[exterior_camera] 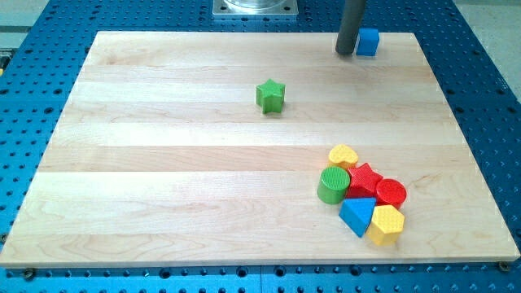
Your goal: Slide the green star diagonally to the cube
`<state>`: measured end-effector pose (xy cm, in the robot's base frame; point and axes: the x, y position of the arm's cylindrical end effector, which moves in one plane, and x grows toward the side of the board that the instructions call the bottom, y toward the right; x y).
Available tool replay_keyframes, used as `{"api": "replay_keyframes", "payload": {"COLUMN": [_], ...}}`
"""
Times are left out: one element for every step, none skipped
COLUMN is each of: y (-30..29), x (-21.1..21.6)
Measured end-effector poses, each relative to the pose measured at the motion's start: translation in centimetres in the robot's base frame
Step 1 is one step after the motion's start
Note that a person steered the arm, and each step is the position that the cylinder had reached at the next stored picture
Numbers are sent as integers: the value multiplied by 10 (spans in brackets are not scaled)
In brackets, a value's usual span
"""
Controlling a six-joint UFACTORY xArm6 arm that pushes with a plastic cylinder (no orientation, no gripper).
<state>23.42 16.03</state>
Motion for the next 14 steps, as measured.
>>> {"api": "replay_keyframes", "payload": {"y": [32, 55, 40, -58, -170, -170, -113, -102, -143, -83, -45, -69, -113, -51], "x": [-2, -2, 107, 197, 200, 143, 87, 79, 134, 142, 93, 107, 105, 66]}}
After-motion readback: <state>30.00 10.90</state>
